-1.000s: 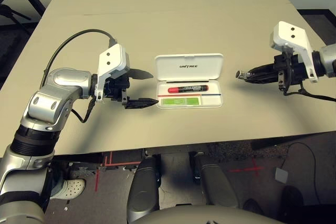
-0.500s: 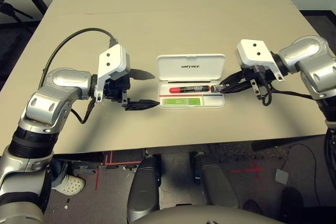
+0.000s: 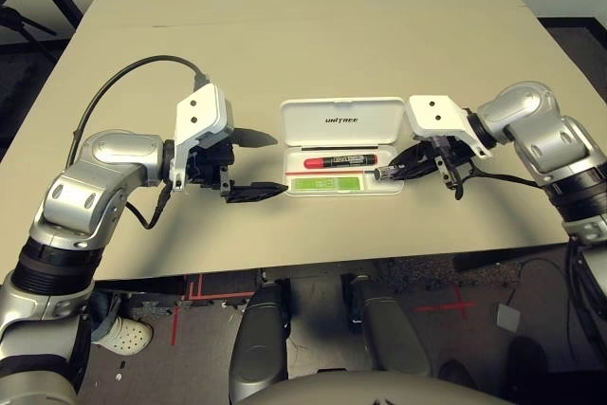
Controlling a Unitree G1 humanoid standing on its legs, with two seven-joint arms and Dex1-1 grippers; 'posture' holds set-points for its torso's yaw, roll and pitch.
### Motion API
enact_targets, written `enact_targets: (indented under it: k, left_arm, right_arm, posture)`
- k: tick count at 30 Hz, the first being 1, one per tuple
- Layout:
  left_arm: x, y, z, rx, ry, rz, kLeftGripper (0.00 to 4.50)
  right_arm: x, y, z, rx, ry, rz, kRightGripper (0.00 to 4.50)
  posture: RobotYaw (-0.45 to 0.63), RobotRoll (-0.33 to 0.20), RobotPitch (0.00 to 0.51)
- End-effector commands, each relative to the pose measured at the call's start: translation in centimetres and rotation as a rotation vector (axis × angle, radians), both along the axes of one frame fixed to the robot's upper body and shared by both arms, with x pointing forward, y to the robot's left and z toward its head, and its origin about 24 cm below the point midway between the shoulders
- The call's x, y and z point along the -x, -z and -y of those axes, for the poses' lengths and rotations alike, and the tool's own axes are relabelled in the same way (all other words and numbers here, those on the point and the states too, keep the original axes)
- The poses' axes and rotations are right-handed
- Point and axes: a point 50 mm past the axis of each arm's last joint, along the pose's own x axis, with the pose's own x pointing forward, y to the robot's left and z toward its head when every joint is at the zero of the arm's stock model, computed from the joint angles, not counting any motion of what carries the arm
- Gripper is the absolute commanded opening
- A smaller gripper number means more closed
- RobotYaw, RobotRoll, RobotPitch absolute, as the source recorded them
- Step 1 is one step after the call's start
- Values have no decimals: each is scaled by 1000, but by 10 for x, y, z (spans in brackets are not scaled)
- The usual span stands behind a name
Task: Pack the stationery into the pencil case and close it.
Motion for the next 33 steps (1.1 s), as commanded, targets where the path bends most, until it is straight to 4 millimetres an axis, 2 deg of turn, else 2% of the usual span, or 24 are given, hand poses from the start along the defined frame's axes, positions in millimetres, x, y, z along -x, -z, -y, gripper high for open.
enact_targets:
  k: [1, 7, 9, 10, 18, 22, 26, 30, 31, 33]
  left_arm:
    - [5, -1, 0, 15, 0, -5, 4500]
    - [0, -5, -4, 32, -29, -24, 4500]
    - [-5, -5, -6, 38, -63, -34, 4500]
    - [-7, -4, -6, 35, -81, -27, 4500]
    - [-33, -10, -18, 58, -206, -37, 4500]
    - [-50, -15, -34, 29, -321, -59, 3503]
    - [-66, -11, -41, -71, -402, -44, 1840]
    - [-83, -9, -35, -79, -415, -15, 200]
    - [-90, -8, -29, -88, -402, 2, 54]
    - [-101, -6, -18, -95, -382, 15, 54]
  right_arm:
    - [1, 2, 1, -16, -2, -8, 1301]
    - [4, -1, 5, -25, -26, -38, 3480]
    - [5, -6, 9, -33, -26, -53, 4245]
    - [6, -10, 13, -38, -25, -66, 4492]
    - [12, -36, 43, -233, -14, -90, 4492]
    - [11, -47, 63, -273, 51, -64, 4500]
    - [14, -52, 77, -330, 60, -39, 4500]
    - [17, -52, 88, -371, 77, -53, 4500]
    - [19, -49, 95, -365, 98, -58, 4500]
    - [22, -44, 104, -355, 133, -70, 4500]
  posture:
    - [65, 0, 201]
    - [62, 0, 202]
    - [62, 0, 202]
    - [54, 0, 202]
    - [31, 0, 194]
    - [24, 0, 191]
    - [13, 0, 189]
    - [-16, 0, 184]
    - [-16, 0, 184]
    - [-32, 0, 182]
